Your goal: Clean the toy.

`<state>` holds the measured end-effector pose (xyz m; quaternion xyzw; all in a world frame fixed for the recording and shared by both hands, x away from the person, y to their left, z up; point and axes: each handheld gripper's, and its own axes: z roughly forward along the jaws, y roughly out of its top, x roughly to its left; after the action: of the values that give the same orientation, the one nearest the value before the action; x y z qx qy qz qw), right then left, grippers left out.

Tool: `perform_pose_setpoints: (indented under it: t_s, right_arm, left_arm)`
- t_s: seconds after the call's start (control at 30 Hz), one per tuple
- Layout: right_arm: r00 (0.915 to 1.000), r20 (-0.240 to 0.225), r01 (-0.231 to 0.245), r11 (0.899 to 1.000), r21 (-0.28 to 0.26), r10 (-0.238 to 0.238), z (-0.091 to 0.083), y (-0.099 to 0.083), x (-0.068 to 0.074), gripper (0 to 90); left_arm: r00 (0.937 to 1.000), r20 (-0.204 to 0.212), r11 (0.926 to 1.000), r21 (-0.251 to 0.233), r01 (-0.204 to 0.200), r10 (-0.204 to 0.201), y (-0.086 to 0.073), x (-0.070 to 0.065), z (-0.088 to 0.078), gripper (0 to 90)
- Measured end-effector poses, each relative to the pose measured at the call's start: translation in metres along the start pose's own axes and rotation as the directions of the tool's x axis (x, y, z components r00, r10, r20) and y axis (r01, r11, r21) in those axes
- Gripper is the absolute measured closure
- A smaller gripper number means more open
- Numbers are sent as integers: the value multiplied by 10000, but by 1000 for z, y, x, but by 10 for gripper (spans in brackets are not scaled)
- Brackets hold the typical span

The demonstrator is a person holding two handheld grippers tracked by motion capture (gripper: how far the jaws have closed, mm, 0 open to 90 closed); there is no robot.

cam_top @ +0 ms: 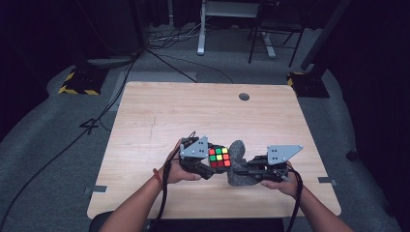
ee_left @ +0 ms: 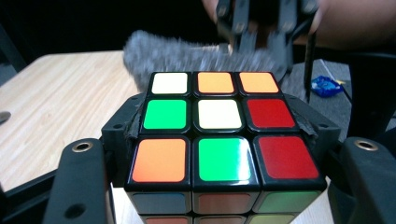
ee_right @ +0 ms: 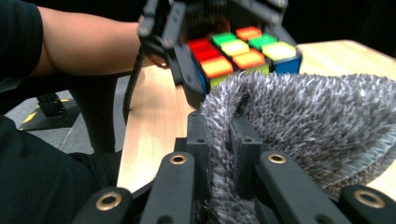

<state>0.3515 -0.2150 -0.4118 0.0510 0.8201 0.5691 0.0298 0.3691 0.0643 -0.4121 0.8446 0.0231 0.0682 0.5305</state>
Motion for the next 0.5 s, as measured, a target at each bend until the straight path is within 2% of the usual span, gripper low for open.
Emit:
perform_pose_setpoints:
  t_s: [0.03,0.2,0.3,0.33,0.43,0.5]
  right_arm:
    - [9999,81,87,9995,-318,-85,-3,2,2,812]
    - [9994,338,48,9985,-545,-30,-9,4,0,812]
    - [9979,638,-75,9989,-468,105,-9,3,-3,812]
    - [9966,812,-141,9997,-207,157,-8,0,-6,812]
    - [9966,778,-292,9996,61,287,-4,-4,-8,812]
    - [9969,716,-345,9989,332,320,0,-6,-8,812]
  left_arm:
    - [9999,118,10000,71,34,-34,-1,-1,3,335]
    - [9994,312,9995,272,-159,151,0,-6,9,335]
    - [9986,444,9994,202,-296,287,4,-12,10,335]
    - [9980,539,9995,-5,-317,317,7,-13,8,334]
    - [9979,504,9991,-185,-392,400,10,-14,5,334]
    - [9981,525,9988,-385,-291,311,11,-13,1,334]
